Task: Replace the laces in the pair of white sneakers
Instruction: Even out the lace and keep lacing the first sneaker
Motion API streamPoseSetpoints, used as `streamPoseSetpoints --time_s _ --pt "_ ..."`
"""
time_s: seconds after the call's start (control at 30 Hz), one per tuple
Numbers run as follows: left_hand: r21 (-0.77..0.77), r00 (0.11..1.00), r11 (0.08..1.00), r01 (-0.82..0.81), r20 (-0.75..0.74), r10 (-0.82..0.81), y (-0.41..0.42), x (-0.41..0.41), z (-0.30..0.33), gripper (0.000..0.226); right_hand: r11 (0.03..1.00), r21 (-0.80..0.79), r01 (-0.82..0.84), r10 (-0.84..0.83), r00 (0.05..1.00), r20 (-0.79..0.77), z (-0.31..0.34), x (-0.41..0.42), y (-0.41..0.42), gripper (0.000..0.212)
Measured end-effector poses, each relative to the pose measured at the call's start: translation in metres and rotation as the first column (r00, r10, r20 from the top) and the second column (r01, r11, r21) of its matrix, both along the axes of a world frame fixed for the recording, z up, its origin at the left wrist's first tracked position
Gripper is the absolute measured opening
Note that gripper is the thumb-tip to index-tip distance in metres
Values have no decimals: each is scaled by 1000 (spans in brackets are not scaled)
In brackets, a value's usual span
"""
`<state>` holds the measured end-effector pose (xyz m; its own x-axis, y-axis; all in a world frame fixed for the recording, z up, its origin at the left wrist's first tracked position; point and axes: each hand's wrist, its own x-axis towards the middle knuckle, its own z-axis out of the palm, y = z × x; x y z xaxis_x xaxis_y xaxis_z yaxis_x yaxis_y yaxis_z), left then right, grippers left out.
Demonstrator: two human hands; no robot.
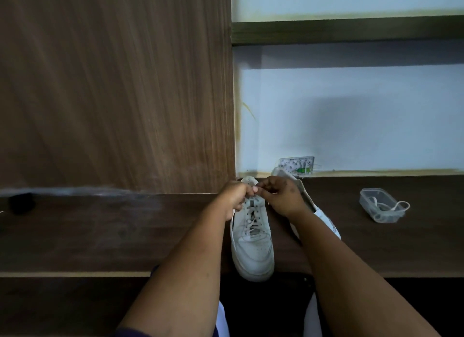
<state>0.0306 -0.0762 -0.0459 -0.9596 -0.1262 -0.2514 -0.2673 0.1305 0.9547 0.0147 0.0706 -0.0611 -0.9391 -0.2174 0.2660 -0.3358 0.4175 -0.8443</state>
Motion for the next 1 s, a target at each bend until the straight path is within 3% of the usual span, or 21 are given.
streamPoseSetpoints --time_s 0.1,0.2,0.33,0.43,0.53,0.67,0.77,0.87,0.93,1.0 --pt "21 1000 1000 17 5 -17 -1 1 0 13 995 -87 -40 46 997 66 2 2 7 24" --pt "27 1000 999 31 0 -31 -2 1 0 12 998 -58 -30 34 997 74 4 6 8 27" --pt "-143 992 988 51 -104 -66 -2 2 -5 1 990 133 55 -50 998 -38 4 6 12 12" --pt "-236 989 972 -13 -147 -23 -11 0 -13 7 955 285 84 -59 994 -96 2 3 21 11" --pt "-431 993 898 -87 -113 43 -25 -4 -17 7 894 431 119 -103 993 -61 5 1 27 12" --pt "-621 984 763 -180 -113 140 -27 -6 -20 15 855 496 154 -179 984 3 4 2 25 25" --pt "-658 986 736 -156 -63 153 -21 -5 -19 15 808 562 176 -232 972 29 3 2 19 6" --pt "-556 986 830 43 157 54 -21 -3 -13 14 764 625 163 -262 963 69 -8 4 13 24" --pt "-312 962 945 98 274 -9 -22 0 0 23 758 627 177 -243 970 20 -6 9 3 22" --pt "10 965 1000 8 263 -10 -20 5 13 35 802 573 169 -179 983 -38 3 14 -7 22"
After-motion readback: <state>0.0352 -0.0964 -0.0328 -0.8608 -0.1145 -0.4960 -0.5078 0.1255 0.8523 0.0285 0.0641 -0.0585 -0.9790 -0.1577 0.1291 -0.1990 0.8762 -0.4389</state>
